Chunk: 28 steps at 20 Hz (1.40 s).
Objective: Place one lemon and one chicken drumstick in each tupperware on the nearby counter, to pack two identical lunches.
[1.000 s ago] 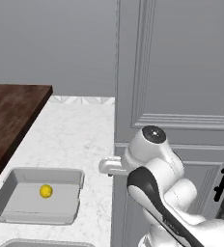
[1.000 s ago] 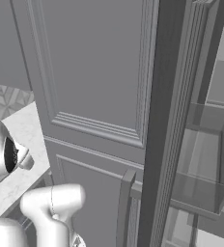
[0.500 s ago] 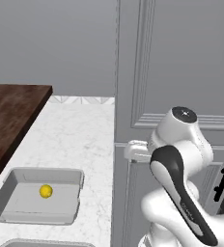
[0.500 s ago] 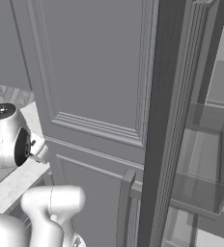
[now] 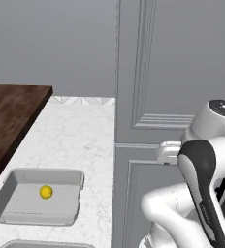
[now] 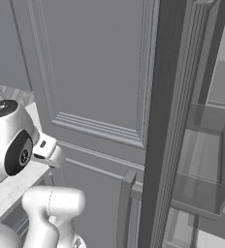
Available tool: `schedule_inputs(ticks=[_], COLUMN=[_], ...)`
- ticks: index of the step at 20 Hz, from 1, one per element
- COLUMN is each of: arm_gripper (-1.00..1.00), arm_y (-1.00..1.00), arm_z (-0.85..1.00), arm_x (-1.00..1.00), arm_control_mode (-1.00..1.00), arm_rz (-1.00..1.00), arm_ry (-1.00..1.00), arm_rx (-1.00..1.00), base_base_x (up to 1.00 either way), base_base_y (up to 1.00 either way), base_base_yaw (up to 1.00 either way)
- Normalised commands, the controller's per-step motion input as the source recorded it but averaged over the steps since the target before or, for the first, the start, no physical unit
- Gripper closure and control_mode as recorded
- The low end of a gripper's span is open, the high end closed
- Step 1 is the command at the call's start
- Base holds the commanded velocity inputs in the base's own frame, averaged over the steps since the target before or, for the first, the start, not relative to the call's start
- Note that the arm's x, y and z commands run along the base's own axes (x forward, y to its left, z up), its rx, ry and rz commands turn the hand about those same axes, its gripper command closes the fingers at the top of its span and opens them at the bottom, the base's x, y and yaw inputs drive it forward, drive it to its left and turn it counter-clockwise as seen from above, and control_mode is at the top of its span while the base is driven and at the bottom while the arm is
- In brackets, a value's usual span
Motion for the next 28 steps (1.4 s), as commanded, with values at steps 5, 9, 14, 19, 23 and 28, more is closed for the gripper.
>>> schedule_inputs(ticks=[5,9,14,19,23,28], arm_gripper=[-1.0,-1.0,-1.0,-1.0,-1.0,-1.0], arm_y=[-0.36,0.0,0.0,0.0,0.0,0.0], arm_z=[0.05,-0.06,-0.08,0.0,0.0,0.0], arm_x=[-0.48,-0.28,-0.13,0.0,-0.09,0.0], arm_control_mode=[-1.0,-1.0,-1.0,-1.0,-1.0,1.0], arm_rz=[0.01,0.03,0.0,0.0,0.0,0.0], arm_ry=[-0.05,-0.02,0.0,0.0,-0.01,0.0], arm_rx=[-0.07,0.0,0.0,0.0,0.0,0.0], base_base_x=[0.0,0.0,0.0,0.0,0.0,-0.6], base_base_y=[0.0,0.0,0.0,0.0,0.0,0.02], base_base_yaw=[0.0,0.0,0.0,0.0,0.0,-0.01])
